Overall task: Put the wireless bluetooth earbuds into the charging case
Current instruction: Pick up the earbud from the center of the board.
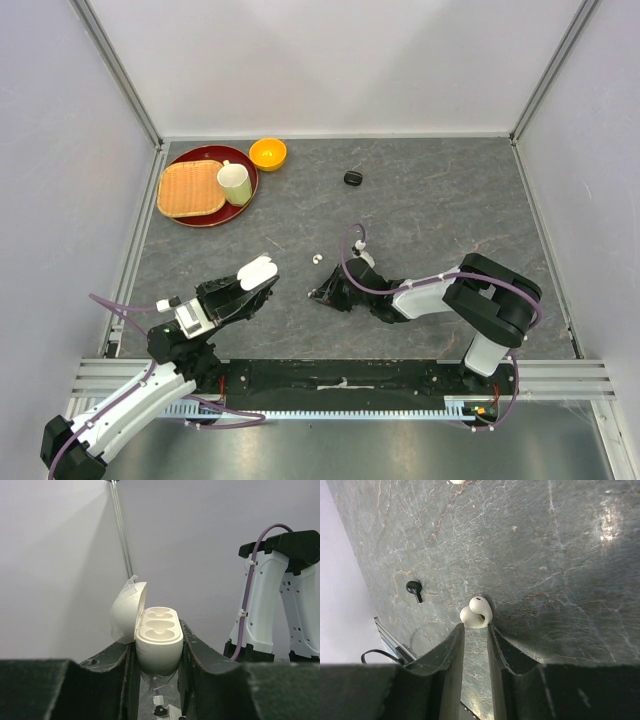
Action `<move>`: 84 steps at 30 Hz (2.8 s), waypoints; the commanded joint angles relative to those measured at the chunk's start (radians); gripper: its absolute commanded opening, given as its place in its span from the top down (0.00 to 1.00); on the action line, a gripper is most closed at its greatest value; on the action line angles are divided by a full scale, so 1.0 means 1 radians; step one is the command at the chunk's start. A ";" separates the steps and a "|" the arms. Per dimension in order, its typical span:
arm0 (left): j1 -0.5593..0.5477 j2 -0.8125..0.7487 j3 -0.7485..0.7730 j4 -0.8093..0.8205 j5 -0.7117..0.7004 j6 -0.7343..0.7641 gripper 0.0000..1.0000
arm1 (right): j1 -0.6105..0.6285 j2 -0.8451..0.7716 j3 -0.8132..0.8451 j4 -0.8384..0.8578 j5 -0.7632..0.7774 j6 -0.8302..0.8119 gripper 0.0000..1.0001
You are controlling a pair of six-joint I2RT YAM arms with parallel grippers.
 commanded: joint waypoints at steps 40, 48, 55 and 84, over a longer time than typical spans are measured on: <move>-0.004 -0.047 -0.076 -0.016 -0.044 0.050 0.98 | 0.025 -0.010 0.118 -0.208 0.115 -0.078 0.57; -0.003 -0.053 -0.082 -0.019 -0.052 0.053 0.98 | 0.034 0.015 0.145 -0.243 0.132 -0.086 0.64; -0.004 -0.063 -0.083 -0.022 -0.057 0.053 0.98 | 0.039 0.025 0.158 -0.254 0.135 -0.086 0.64; -0.004 -0.084 -0.085 -0.043 -0.072 0.082 0.98 | 0.039 0.061 0.194 -0.272 0.135 -0.090 0.64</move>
